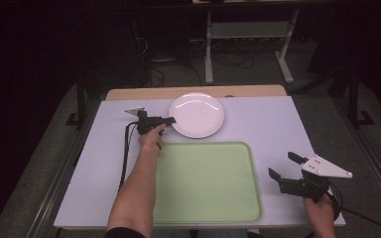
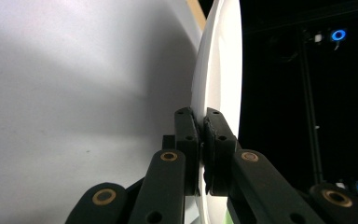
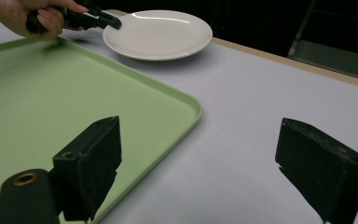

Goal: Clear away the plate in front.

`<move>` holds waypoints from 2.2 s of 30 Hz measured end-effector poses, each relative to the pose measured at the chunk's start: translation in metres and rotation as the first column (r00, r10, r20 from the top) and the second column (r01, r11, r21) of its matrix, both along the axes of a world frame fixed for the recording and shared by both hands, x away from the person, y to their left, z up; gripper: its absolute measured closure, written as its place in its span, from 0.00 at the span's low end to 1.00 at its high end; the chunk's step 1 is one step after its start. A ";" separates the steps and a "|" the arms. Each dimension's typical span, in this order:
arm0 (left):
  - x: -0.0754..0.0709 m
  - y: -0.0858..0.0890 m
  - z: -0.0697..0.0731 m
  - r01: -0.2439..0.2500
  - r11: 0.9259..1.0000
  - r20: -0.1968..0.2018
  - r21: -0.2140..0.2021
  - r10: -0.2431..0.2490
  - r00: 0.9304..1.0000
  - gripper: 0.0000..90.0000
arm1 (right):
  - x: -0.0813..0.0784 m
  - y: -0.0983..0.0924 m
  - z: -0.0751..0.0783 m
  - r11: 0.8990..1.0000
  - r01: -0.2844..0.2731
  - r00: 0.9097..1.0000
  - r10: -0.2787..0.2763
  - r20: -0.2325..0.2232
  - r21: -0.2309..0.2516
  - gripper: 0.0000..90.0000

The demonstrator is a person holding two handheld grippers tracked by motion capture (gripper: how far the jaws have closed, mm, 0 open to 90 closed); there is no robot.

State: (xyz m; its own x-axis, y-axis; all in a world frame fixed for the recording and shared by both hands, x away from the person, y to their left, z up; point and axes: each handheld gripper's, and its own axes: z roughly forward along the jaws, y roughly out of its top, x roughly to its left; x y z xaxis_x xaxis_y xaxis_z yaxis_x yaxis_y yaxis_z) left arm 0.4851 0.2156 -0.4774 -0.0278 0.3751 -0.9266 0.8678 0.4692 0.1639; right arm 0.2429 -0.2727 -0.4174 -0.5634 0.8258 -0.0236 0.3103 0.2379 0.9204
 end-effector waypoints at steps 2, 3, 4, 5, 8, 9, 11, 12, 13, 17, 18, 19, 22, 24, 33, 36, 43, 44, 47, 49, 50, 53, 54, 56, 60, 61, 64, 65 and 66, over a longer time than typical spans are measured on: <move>0.000 0.002 0.003 -0.004 1.000 0.005 -0.004 0.004 1.000 0.96 | -0.001 0.000 0.000 1.000 0.000 1.000 0.000 0.001 0.001 0.15; 0.000 0.003 0.004 -0.006 1.000 0.008 -0.004 0.006 1.000 0.96 | -0.001 0.000 0.000 1.000 0.000 1.000 0.000 0.000 0.002 0.15; -0.001 0.005 0.007 -0.007 1.000 0.011 -0.001 0.007 1.000 0.96 | -0.001 0.000 0.000 1.000 0.000 1.000 0.000 0.001 0.004 0.15; -0.001 0.006 0.008 -0.006 1.000 0.013 -0.003 0.006 1.000 0.96 | -0.001 0.000 0.000 1.000 0.001 1.000 -0.001 0.002 0.005 0.15; -0.002 0.011 0.013 -0.001 1.000 0.025 0.004 0.001 1.000 0.96 | 0.000 0.000 0.000 1.000 0.001 1.000 -0.001 0.000 0.003 0.15; -0.002 0.012 0.015 -0.002 1.000 0.026 0.004 0.002 1.000 0.96 | 0.000 0.000 0.000 1.000 0.000 1.000 0.000 0.000 0.002 0.15; -0.002 0.015 0.017 0.000 1.000 0.035 0.009 -0.001 0.999 0.96 | 0.000 0.001 0.000 1.000 0.000 1.000 0.000 -0.001 0.002 0.15; -0.003 0.017 0.018 0.000 1.000 0.037 0.010 0.000 0.999 0.96 | 0.000 0.001 -0.001 1.000 0.000 1.000 0.000 -0.004 -0.001 0.15; -0.003 0.019 0.021 -0.003 1.000 0.044 0.017 0.003 0.999 0.96 | 0.000 0.001 -0.001 1.000 0.000 1.000 0.000 -0.005 -0.002 0.15; -0.005 0.025 0.027 0.003 1.000 0.055 0.025 -0.004 0.998 0.96 | 0.000 0.001 -0.001 1.000 0.003 1.000 -0.003 0.000 0.000 0.15; -0.006 0.027 0.028 0.002 1.000 0.056 0.023 -0.003 0.998 0.96 | 0.000 0.001 -0.001 1.000 0.004 1.000 -0.004 0.000 -0.001 0.15; -0.006 0.028 0.029 0.005 1.000 0.060 0.020 -0.007 0.998 0.96 | 0.000 0.001 -0.001 1.000 0.004 1.000 -0.004 -0.001 -0.001 0.15; -0.007 0.031 0.033 0.022 1.000 0.076 0.020 -0.024 0.997 0.96 | 0.000 0.001 -0.001 1.000 0.005 1.000 -0.005 -0.004 -0.004 0.15; -0.009 0.033 0.035 0.035 0.999 0.081 0.022 -0.037 0.996 0.97 | 0.000 0.002 -0.001 1.000 0.003 1.000 -0.003 -0.001 -0.005 0.15; -0.016 0.042 0.049 0.076 0.996 0.100 0.045 -0.080 0.992 0.97 | -0.001 0.006 0.000 1.000 -0.006 1.000 0.006 0.008 -0.017 0.15; -0.019 0.048 0.053 0.091 0.994 0.108 0.055 -0.096 0.989 0.97 | -0.002 0.005 0.000 1.000 -0.002 1.000 0.003 0.015 -0.018 0.15; -0.031 0.061 0.057 0.110 0.992 0.114 0.065 -0.117 0.987 0.97 | -0.002 0.006 0.000 1.000 0.001 1.000 -0.001 0.014 -0.021 0.15; -0.033 0.062 0.057 0.111 0.992 0.114 0.066 -0.118 0.987 0.97 | -0.002 0.007 0.000 1.000 0.000 1.000 0.000 0.016 -0.023 0.15; -0.037 0.065 0.058 0.115 0.990 0.107 0.077 -0.123 0.987 0.97 | -0.003 0.008 0.000 1.000 -0.003 1.000 0.003 0.016 -0.030 0.15; -0.039 0.065 0.059 0.118 0.990 0.105 0.079 -0.126 0.986 0.97 | -0.003 0.008 0.000 0.999 -0.002 1.000 0.002 0.015 -0.033 0.15; -0.041 0.066 0.059 0.126 0.989 0.106 0.082 -0.135 0.985 0.96 | -0.003 0.008 0.000 0.999 0.000 1.000 0.001 0.015 -0.032 0.15; -0.044 0.067 0.059 0.144 0.987 0.120 0.074 -0.152 0.981 0.97 | -0.004 0.007 0.000 0.999 0.007 1.000 -0.007 0.020 -0.035 0.15; -0.046 0.068 0.059 0.148 0.987 0.120 0.067 -0.155 0.981 0.97 | -0.005 0.007 0.000 0.999 0.009 1.000 -0.009 0.023 -0.035 0.15; -0.047 0.069 0.059 0.148 0.987 0.124 0.067 -0.155 0.980 0.97 | -0.005 0.006 0.000 0.999 0.013 1.000 -0.012 0.024 -0.034 0.15; -0.054 0.073 0.063 0.159 0.983 0.130 0.088 -0.170 0.977 0.97 | -0.005 0.006 0.000 0.999 0.016 1.000 -0.015 0.020 -0.033 0.15; -0.055 0.074 0.063 0.165 0.982 0.133 0.093 -0.176 0.975 0.97 | -0.005 0.007 -0.001 0.999 0.012 1.000 -0.012 0.021 -0.037 0.15; -0.058 0.076 0.062 0.172 0.981 0.136 0.086 -0.182 0.974 0.97 | -0.004 0.008 -0.001 0.999 0.007 1.000 -0.007 0.017 -0.041 0.15; -0.061 0.077 0.061 0.180 0.980 0.137 0.083 -0.190 0.972 0.97 | -0.004 0.009 -0.001 0.999 0.007 1.000 -0.007 0.016 -0.041 0.15; -0.062 0.077 0.060 0.184 0.979 0.139 0.083 -0.195 0.971 0.97 | -0.004 0.009 -0.002 0.999 0.007 1.000 -0.006 0.014 -0.042 0.15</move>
